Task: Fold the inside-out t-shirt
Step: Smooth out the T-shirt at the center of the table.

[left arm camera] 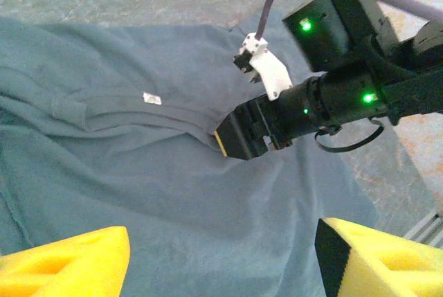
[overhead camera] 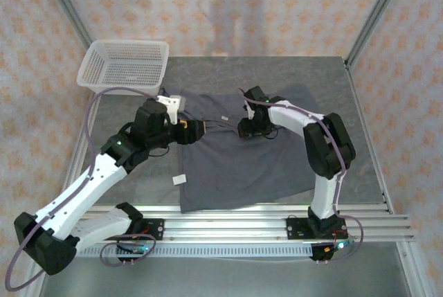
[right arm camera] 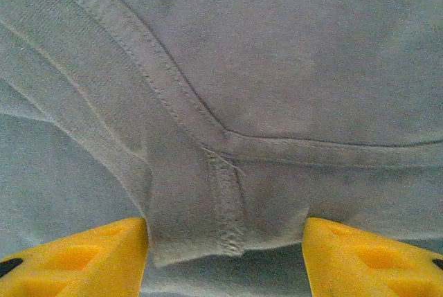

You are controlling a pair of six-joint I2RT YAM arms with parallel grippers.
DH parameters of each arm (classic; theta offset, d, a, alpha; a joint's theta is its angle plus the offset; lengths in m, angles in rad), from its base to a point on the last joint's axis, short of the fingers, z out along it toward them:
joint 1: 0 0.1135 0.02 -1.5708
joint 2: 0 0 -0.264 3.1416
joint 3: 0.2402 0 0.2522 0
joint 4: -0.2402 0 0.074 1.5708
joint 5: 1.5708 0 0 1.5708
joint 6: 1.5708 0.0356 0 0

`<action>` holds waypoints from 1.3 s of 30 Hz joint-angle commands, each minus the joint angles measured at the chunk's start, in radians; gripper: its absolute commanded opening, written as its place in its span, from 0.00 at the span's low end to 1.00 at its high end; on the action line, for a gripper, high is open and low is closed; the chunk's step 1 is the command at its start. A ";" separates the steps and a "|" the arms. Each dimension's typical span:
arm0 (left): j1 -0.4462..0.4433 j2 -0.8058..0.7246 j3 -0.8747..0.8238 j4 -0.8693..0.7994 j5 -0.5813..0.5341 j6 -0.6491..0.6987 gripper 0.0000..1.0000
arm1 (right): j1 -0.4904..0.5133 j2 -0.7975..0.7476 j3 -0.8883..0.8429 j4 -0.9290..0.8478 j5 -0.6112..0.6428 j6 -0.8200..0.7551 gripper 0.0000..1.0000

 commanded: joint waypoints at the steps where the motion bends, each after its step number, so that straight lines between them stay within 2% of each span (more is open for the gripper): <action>1: -0.005 0.030 -0.021 -0.003 -0.017 0.014 0.72 | 0.009 0.018 0.032 0.029 -0.043 0.032 0.60; 4: -0.004 0.047 -0.027 0.021 -0.004 0.004 0.72 | 0.012 0.030 0.032 0.031 -0.031 0.044 0.61; 6: -0.004 0.051 -0.025 0.023 -0.010 0.005 0.72 | 0.012 0.031 0.028 0.035 -0.014 0.050 0.57; 7: -0.004 0.051 -0.023 0.022 -0.015 0.008 0.72 | 0.012 0.027 0.027 0.035 -0.003 0.052 0.50; 10: -0.004 0.049 -0.020 0.014 -0.015 0.011 0.73 | 0.013 0.005 0.032 0.033 0.029 0.063 0.19; 12: -0.004 0.045 -0.020 0.011 -0.008 0.011 0.73 | 0.012 -0.020 0.041 0.033 0.044 0.078 0.04; 15: -0.004 0.034 -0.026 0.011 -0.009 0.007 0.73 | 0.012 -0.071 0.074 0.036 0.065 0.101 0.00; 19: -0.004 0.028 -0.040 0.023 -0.017 -0.011 0.73 | 0.007 -0.085 0.164 0.071 0.125 0.112 0.00; 21: -0.004 0.031 -0.050 0.031 -0.018 -0.022 0.73 | -0.007 -0.035 0.275 0.086 0.171 0.121 0.00; 24: -0.005 0.043 -0.062 0.031 -0.030 -0.031 0.73 | -0.052 0.134 0.535 0.080 0.225 0.140 0.00; 26: -0.007 0.048 -0.073 0.026 -0.054 -0.038 0.73 | -0.087 0.303 0.797 0.028 0.250 0.152 0.00; 28: -0.004 0.052 -0.087 0.021 -0.090 -0.052 0.73 | -0.111 0.520 1.163 -0.079 0.273 0.130 0.00; 29: -0.005 0.055 -0.095 0.017 -0.123 -0.069 0.73 | -0.126 0.642 1.386 -0.157 0.291 0.141 0.03; 30: -0.004 0.061 -0.098 0.011 -0.156 -0.090 0.73 | -0.142 0.726 1.560 -0.206 0.285 0.155 0.22; 31: -0.004 0.073 -0.095 -0.005 -0.191 -0.112 0.73 | -0.162 0.790 1.667 -0.221 0.262 0.176 0.46; 32: -0.005 0.087 -0.085 -0.023 -0.226 -0.153 0.74 | -0.182 0.781 1.664 -0.205 0.255 0.206 0.61; 34: -0.002 0.127 -0.055 -0.068 -0.285 -0.200 0.73 | -0.213 0.692 1.567 -0.192 0.256 0.207 0.68; 37: -0.003 0.203 -0.001 -0.105 -0.349 -0.229 0.73 | -0.247 0.492 1.373 -0.261 0.199 0.147 0.69; 39: -0.002 0.256 0.028 -0.102 -0.406 -0.250 0.66 | -0.256 0.345 1.168 -0.278 0.121 0.107 0.68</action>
